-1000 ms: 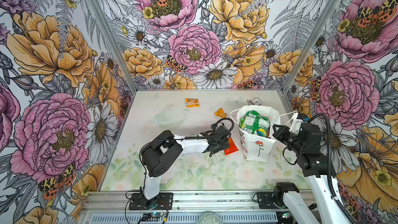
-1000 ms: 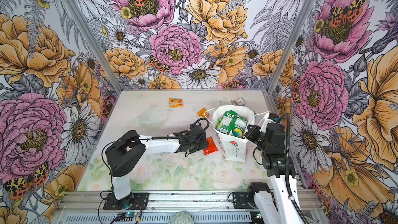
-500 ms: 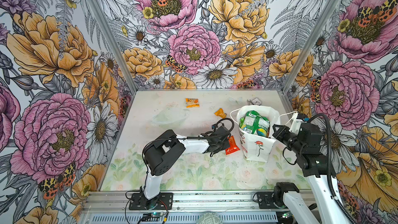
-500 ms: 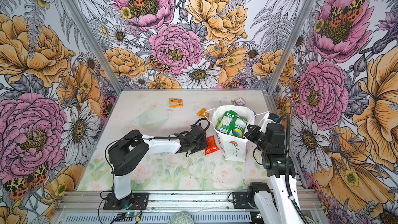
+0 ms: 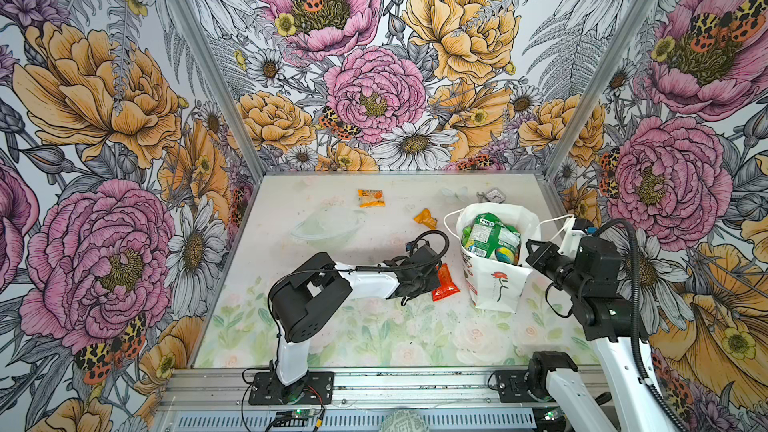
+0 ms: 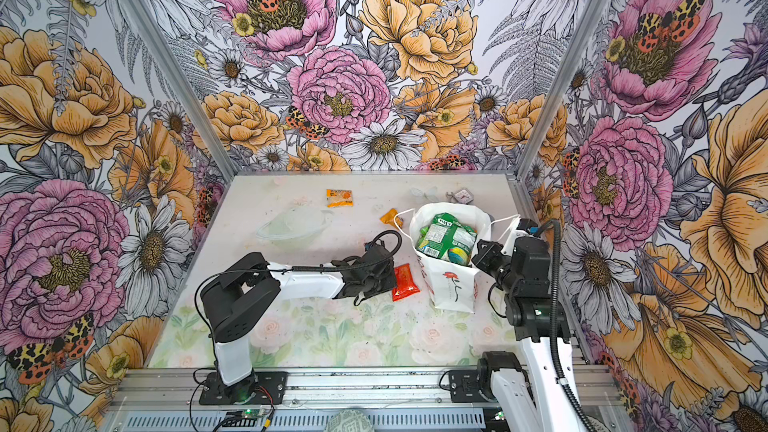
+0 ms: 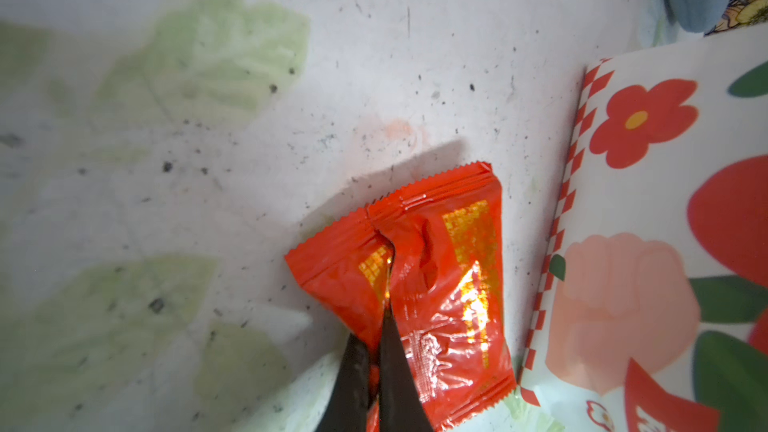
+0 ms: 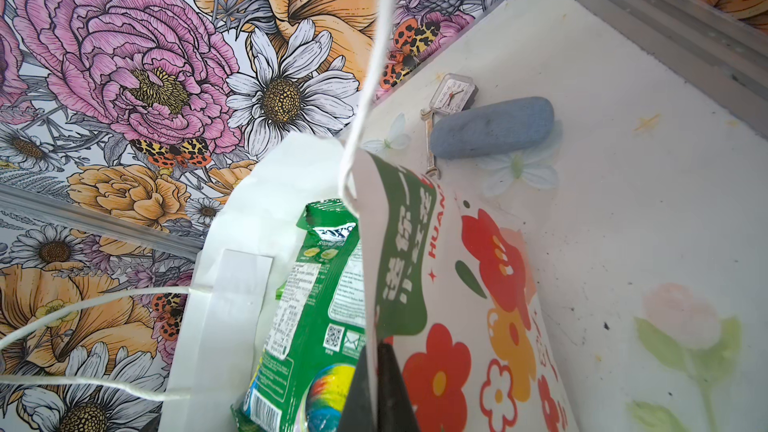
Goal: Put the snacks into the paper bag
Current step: 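Close the left gripper on the red wrapper's edge, then lift the red wrapper with the left gripper over the paper bag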
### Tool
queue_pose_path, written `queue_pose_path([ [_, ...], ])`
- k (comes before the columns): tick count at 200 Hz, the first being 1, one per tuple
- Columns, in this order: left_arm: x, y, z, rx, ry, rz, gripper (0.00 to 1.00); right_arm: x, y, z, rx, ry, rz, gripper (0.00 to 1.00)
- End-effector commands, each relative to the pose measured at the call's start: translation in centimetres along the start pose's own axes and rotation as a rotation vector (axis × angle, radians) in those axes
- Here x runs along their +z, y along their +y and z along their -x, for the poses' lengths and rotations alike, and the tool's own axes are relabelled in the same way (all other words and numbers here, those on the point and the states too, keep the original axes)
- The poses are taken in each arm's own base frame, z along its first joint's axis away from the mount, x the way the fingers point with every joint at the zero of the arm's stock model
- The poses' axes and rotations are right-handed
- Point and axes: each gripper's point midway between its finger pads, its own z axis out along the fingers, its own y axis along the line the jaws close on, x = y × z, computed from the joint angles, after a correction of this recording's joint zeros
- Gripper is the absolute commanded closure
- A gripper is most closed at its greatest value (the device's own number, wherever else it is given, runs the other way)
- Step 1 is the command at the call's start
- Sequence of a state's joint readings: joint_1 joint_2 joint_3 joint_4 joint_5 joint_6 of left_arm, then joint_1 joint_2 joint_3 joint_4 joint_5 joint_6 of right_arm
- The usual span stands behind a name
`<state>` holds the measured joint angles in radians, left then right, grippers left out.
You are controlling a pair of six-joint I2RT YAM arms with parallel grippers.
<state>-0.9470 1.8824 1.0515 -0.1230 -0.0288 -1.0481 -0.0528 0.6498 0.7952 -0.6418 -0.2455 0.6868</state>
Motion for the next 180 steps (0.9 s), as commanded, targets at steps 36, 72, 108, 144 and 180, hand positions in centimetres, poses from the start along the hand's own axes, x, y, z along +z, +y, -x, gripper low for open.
queue_pose_path([
  [36,-4.1,0.8,1.6,0.038,-0.109,0.000,1.00,0.3,0.9,0.2,-0.023,0.016,0.038,1.00],
  [72,-8.3,1.7,2.8,0.072,-0.207,-0.017,1.00,0.3,1.1,0.6,-0.031,0.013,0.040,1.00],
  [108,-13.1,3.2,4.5,0.095,-0.349,0.003,1.00,0.5,1.1,0.8,-0.030,0.014,0.033,1.00],
  [144,-17.9,4.7,5.4,0.109,-0.466,-0.011,1.00,0.5,1.0,0.9,-0.013,0.009,0.026,1.00],
  [180,-23.7,6.6,6.9,0.149,-0.607,-0.002,1.00,0.9,1.0,0.5,0.009,0.034,0.028,1.00],
])
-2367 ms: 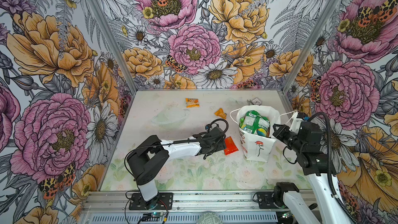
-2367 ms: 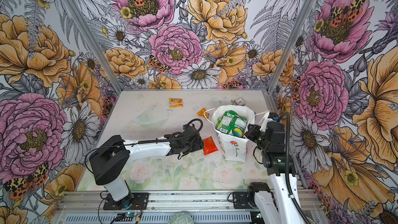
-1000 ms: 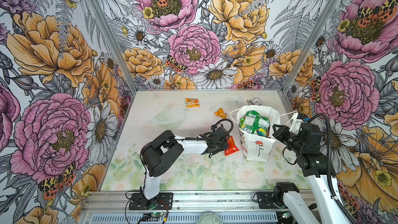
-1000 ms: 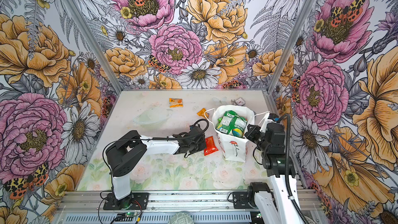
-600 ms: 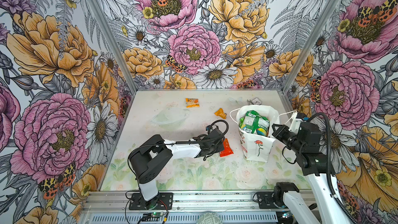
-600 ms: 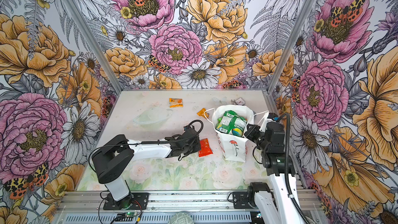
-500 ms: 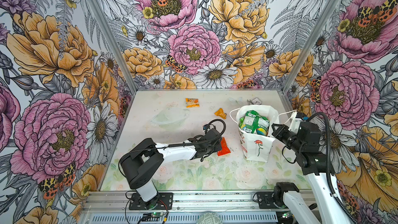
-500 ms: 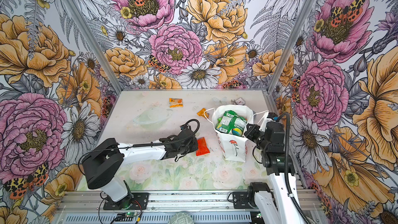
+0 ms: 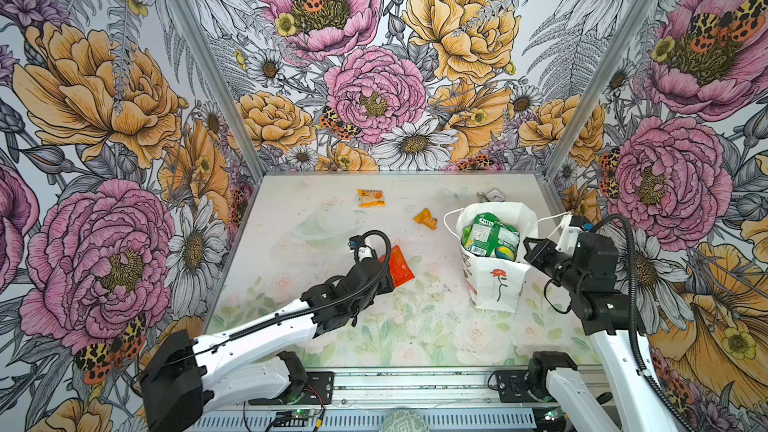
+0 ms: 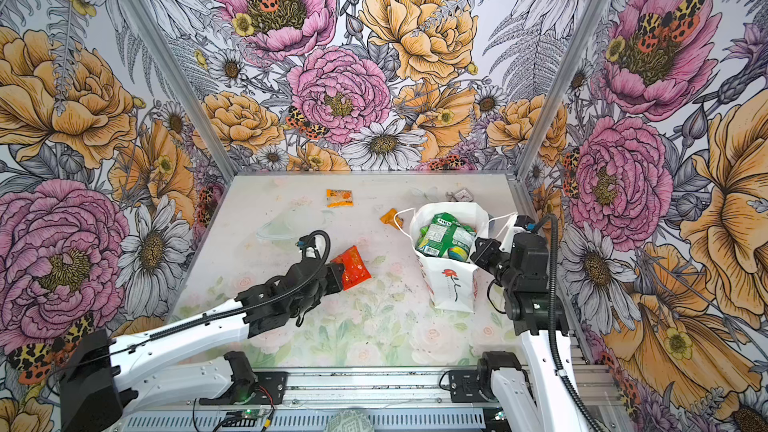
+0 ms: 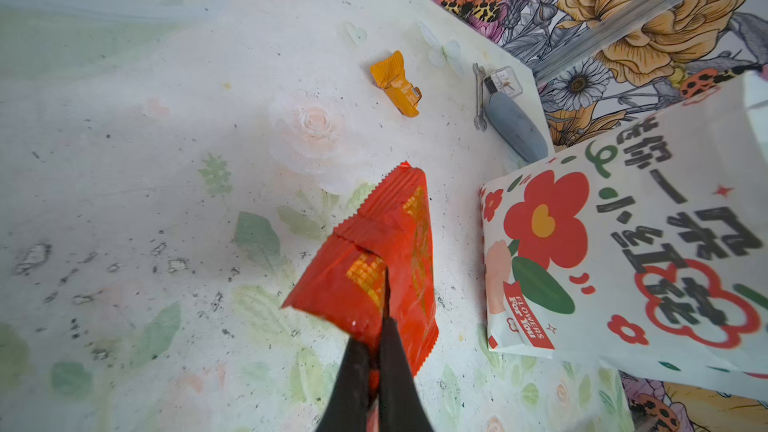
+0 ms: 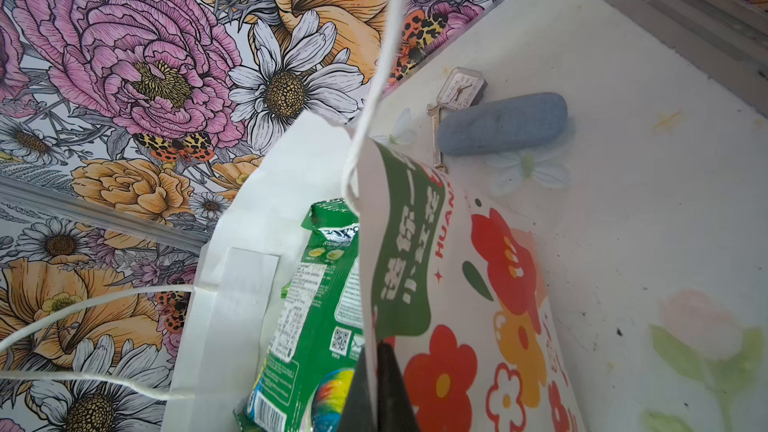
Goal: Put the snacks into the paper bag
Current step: 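Lift the red wrapper with the left gripper over the paper bag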
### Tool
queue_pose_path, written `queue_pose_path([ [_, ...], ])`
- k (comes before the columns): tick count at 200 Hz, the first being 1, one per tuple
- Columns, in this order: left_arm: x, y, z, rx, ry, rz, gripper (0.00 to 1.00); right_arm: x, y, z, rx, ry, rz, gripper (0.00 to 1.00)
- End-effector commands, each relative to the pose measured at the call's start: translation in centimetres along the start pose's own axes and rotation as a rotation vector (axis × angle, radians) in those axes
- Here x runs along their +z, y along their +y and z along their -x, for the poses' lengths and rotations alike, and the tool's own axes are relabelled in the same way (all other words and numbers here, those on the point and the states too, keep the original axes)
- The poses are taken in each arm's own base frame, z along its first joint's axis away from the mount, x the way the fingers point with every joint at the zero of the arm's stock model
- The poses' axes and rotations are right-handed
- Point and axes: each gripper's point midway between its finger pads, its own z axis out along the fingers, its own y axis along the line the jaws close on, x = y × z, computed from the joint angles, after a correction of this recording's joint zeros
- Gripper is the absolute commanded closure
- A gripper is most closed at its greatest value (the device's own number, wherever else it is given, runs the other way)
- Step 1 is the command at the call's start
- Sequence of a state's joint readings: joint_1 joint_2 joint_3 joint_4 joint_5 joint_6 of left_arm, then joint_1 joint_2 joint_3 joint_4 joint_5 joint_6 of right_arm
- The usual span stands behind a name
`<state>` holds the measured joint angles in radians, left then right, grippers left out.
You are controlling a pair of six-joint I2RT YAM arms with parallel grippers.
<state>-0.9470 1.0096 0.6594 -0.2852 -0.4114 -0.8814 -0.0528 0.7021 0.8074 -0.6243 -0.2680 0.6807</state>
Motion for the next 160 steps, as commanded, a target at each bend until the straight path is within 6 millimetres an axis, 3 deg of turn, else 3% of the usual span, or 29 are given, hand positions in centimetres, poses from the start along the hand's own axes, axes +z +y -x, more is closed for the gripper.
queue_pose_path([
  [1,-2.8,2.0,2.8,0.076,-0.120,0.056,1.00,-0.1,0.8,0.5,0.013,0.005,0.022,1.00],
  [21,-5.2,1.8,5.3,0.098,-0.188,0.028,1.00,0.1,0.6,0.2,0.029,0.014,0.018,1.00],
  [39,-7.1,0.4,7.3,0.116,-0.236,-0.023,1.00,0.2,0.6,0.0,0.039,0.020,0.018,1.00],
  [89,-10.4,-6.4,11.5,0.180,-0.288,-0.182,1.00,0.3,0.9,-0.3,0.050,0.035,0.029,1.00],
  [129,-11.4,-14.2,12.0,0.275,-0.291,-0.314,1.00,0.6,1.2,-0.6,0.048,0.052,0.035,1.00],
  [160,-10.1,-18.8,11.2,0.349,-0.267,-0.346,1.00,0.6,1.3,-0.8,0.041,0.059,0.040,1.00],
])
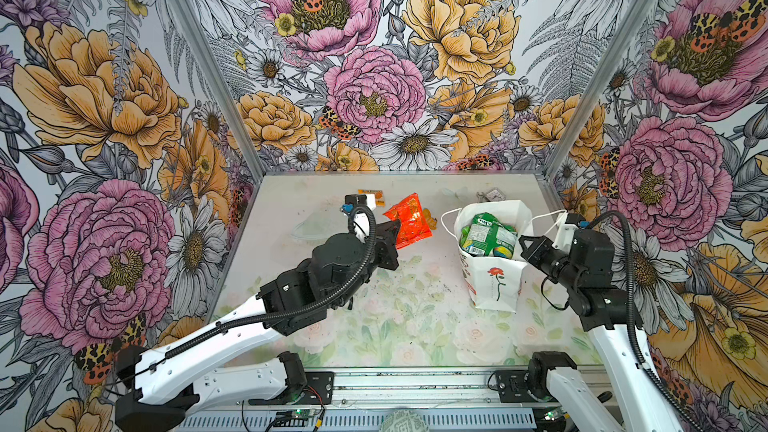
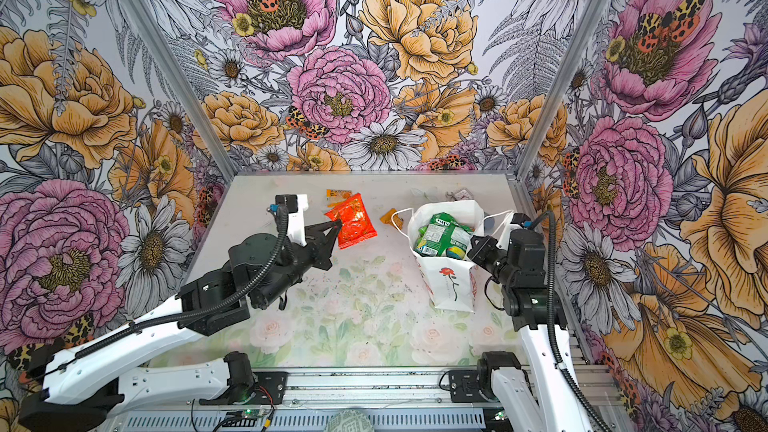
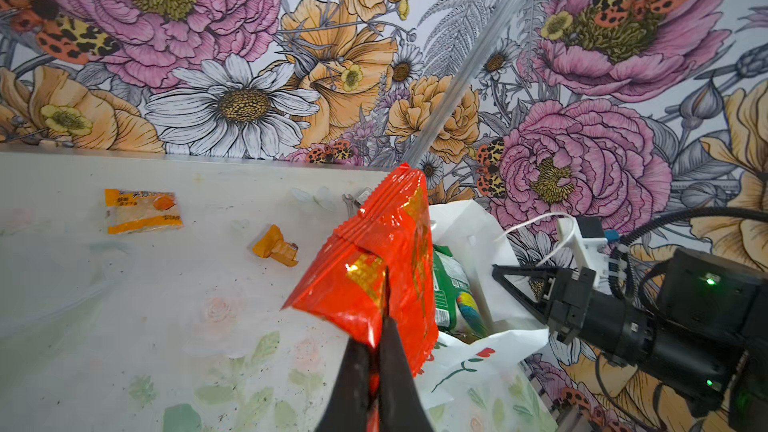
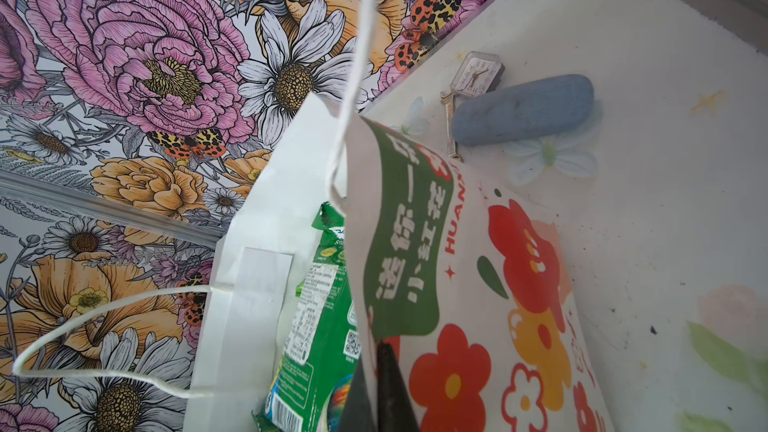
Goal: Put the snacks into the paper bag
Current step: 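Lift the red wrapper with the left gripper over the paper bag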
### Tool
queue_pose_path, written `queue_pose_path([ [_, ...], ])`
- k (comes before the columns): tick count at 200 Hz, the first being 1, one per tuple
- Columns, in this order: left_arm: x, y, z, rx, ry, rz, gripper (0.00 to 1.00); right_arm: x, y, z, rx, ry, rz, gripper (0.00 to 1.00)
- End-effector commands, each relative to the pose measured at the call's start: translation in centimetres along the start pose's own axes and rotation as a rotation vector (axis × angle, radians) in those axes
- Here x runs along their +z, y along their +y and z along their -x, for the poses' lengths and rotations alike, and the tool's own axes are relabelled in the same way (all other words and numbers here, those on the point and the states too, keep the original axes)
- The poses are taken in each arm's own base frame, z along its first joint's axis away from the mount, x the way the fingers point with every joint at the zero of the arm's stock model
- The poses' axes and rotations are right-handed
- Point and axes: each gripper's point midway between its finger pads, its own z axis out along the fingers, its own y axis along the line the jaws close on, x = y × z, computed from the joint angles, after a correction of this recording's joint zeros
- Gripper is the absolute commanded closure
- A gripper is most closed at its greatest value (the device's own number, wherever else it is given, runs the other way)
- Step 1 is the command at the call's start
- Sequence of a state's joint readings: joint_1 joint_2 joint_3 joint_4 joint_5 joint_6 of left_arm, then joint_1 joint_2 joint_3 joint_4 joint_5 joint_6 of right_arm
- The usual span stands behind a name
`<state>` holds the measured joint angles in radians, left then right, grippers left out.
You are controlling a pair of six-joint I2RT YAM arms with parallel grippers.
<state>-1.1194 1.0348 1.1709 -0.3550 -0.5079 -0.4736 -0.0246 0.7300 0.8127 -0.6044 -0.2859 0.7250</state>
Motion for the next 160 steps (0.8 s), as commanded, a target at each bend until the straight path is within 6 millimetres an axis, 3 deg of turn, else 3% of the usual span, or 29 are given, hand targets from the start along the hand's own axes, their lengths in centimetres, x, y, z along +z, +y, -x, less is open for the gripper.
queue_pose_path([
  [1,1.7,-2.6,0.6,0.072,-0.006,-0.033,1.00,0.0,0.4,-0.4,0.011,0.029,0.010,1.00],
  [83,9.0,-8.3,-1.2,0.139,0.115,-0.055,1.00,-0.3,0.8,-0.7,0.005,0.031,0.026,1.00],
  [160,14.7,-10.9,-6.0,0.198,0.273,-0.065,1.00,-0.6,1.3,-0.6,0.002,0.029,0.050,1.00],
])
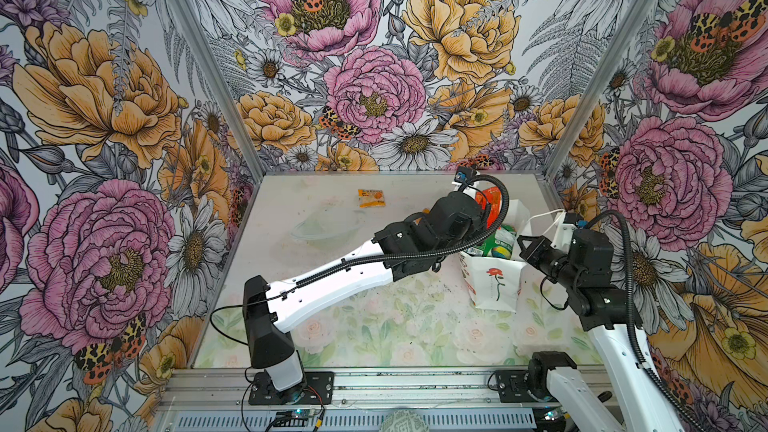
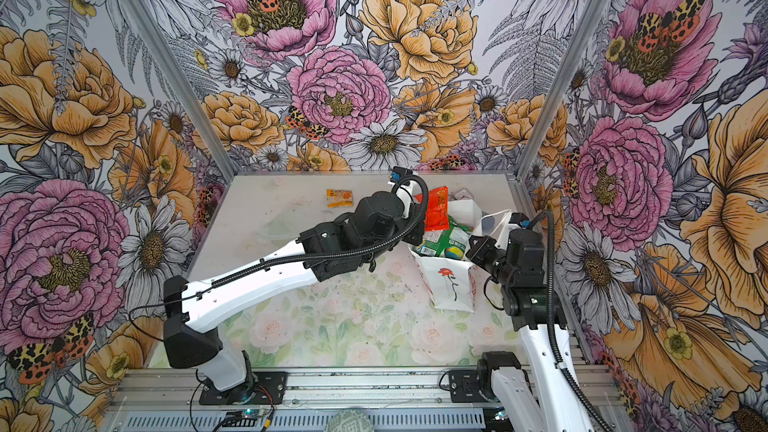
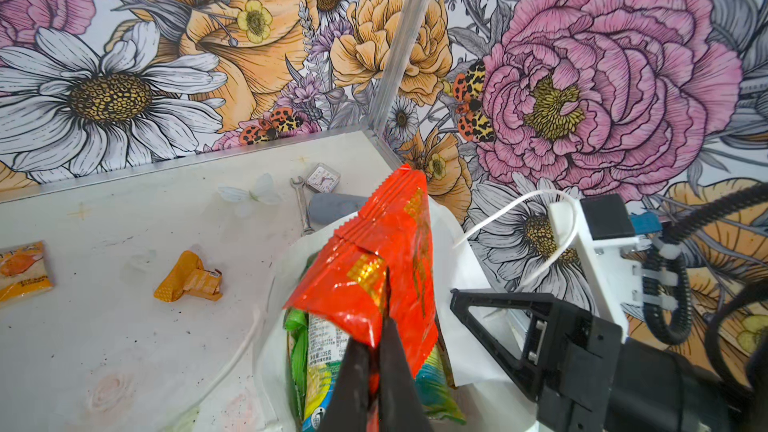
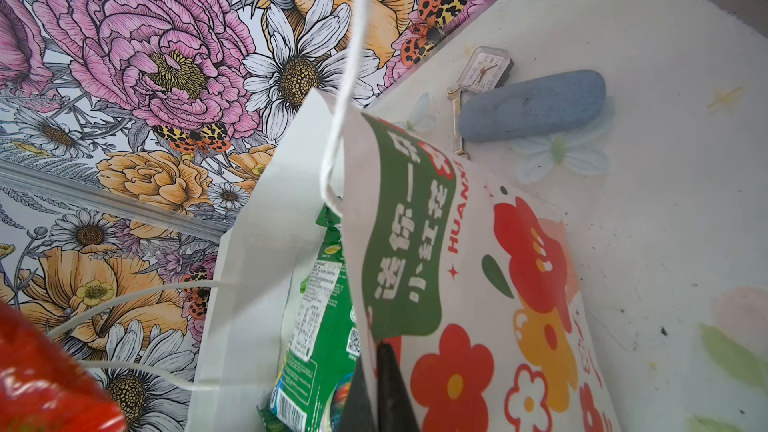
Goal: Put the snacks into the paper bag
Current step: 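Lift the red wrapper with the left gripper over the paper bag, then lower the red wrapper into the paper bag held by the right gripper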
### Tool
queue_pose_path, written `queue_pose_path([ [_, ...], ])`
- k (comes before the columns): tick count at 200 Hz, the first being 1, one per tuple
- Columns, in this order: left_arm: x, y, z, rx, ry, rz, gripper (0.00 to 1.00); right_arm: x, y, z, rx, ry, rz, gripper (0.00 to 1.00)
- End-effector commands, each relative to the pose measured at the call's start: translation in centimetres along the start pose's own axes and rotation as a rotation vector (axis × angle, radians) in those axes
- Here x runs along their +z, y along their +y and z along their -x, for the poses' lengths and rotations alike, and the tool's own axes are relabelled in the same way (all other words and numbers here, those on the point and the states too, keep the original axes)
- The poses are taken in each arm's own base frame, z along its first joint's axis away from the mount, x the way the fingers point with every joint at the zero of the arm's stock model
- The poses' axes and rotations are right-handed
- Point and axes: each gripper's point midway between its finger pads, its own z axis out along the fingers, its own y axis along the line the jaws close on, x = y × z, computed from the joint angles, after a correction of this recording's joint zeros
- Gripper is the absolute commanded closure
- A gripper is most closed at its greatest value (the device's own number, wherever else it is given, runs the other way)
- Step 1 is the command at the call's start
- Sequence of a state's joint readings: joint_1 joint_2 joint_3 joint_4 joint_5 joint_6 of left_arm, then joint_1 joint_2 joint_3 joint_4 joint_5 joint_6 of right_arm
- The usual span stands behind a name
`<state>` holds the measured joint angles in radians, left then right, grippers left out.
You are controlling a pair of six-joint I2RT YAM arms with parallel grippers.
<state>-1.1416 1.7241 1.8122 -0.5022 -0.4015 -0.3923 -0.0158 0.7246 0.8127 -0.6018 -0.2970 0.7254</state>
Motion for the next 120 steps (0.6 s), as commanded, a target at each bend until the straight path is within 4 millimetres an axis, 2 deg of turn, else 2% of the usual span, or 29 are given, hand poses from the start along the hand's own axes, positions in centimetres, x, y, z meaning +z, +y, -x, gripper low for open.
queue_pose_path([
  [1,0.8,-1.1,-0.7,0.029,0.059,-0.037,1.00,-0.5,0.9,-0.4,0.007,0.022,0.032,1.00],
  [19,1.6,-1.4,-1.1,0.030,0.080,-0.044,1.00,-0.6,0.9,-0.4,0.007,0.022,0.033,1.00],
  [21,2.6,-1.4,-2.2,0.039,0.104,-0.035,1.00,-0.6,0.9,-0.4,0.008,0.023,0.033,1.00],
  [24,3.1,-1.4,-2.7,0.043,0.115,-0.033,1.00,-0.6,0.9,-0.4,0.008,0.022,0.034,1.00],
  [67,7.4,-0.4,-4.8,0.060,0.208,0.018,1.00,-0.5,1.2,-0.5,0.020,0.031,0.046,1.00],
  [93,9.0,-0.2,-6.1,0.064,0.256,0.029,1.00,-0.6,1.3,-0.5,0.023,0.031,0.051,1.00],
  [120,10.3,0.4,-6.5,0.059,0.273,0.051,1.00,-0.6,1.2,-0.6,0.025,0.034,0.050,1.00],
])
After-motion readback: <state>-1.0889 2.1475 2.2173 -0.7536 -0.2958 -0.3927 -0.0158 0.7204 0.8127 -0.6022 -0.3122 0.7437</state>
